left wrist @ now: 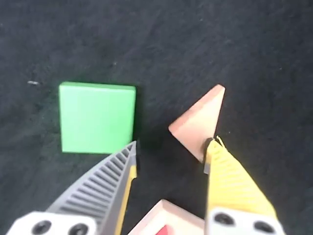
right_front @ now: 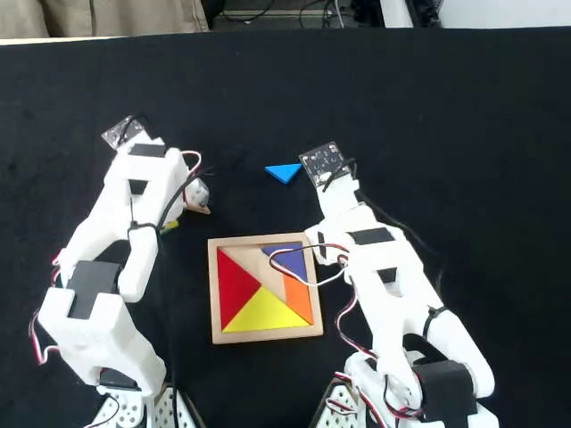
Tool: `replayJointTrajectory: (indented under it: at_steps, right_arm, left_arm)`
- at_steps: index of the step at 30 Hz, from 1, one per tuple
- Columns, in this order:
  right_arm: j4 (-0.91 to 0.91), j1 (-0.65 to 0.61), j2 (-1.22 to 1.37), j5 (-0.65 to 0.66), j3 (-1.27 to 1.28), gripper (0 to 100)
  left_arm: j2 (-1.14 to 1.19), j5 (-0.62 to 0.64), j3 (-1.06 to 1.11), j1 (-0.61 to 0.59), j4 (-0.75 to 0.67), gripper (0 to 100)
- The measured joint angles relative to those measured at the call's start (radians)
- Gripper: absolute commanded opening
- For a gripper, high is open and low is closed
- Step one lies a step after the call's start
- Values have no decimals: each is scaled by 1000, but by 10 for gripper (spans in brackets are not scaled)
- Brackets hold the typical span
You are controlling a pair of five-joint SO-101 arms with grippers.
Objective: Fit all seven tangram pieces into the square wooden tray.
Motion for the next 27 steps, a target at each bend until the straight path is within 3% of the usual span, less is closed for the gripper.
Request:
replayJointTrajectory:
  at_steps: [16, 27]
  right_arm:
    - [0, 0, 0, 0, 0, 11]
    - [0, 0, 0, 0, 0, 11]
  left_arm:
    - [-2, 8, 71, -8, -192, 223]
    - [-121, 8, 84, -29, -80, 223]
